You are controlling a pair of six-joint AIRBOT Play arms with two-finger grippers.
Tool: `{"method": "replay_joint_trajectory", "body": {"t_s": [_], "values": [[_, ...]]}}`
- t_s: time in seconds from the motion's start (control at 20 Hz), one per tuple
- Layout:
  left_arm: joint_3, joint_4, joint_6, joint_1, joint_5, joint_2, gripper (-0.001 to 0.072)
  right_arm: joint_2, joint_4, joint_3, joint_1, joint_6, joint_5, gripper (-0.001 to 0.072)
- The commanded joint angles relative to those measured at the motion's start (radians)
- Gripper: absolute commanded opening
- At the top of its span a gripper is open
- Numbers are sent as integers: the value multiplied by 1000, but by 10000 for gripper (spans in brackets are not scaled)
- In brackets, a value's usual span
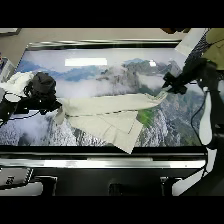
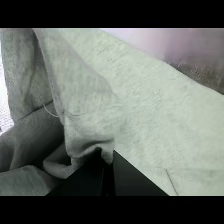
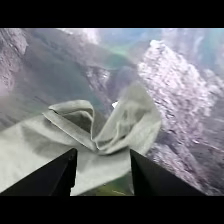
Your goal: Fold the clothes and pants, and hang the long-sleeved shirts on hangers.
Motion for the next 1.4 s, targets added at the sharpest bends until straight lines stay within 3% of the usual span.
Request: {"method": "replay_joint_trajectory", "body": {"t_s": [0.0, 0.2, 0.35, 0.5, 0.6, 0.65, 0.85, 1.0, 1.35], "values": [[-1, 1, 2, 5, -11, -6, 17, 90, 8, -13, -123, -150, -171, 428], [-1, 1, 2, 5, -31, -6, 17, 221, 97, -258, -182, -232, -226, 428], [-1, 1, 2, 5, -36, -6, 17, 351, 241, -587, -143, -290, -145, 429], [-2, 1, 2, 5, -46, -6, 17, 471, 282, -899, -34, -319, -6, 429], [-2, 1, 2, 5, -50, -6, 17, 519, 354, -1063, 52, -354, 69, 496], [-2, 1, 2, 5, -51, -6, 17, 531, 391, -1123, 95, -355, 105, 495], [-2, 1, 2, 5, -50, -6, 17, 534, 431, -1196, 256, -338, 219, 494], [-2, 1, 2, 5, -50, -8, 17, 534, 393, -1196, 331, -268, 281, 494], [-2, 2, 2, 5, -50, -9, 17, 492, 381, -1196, 351, -214, 309, 474]]}}
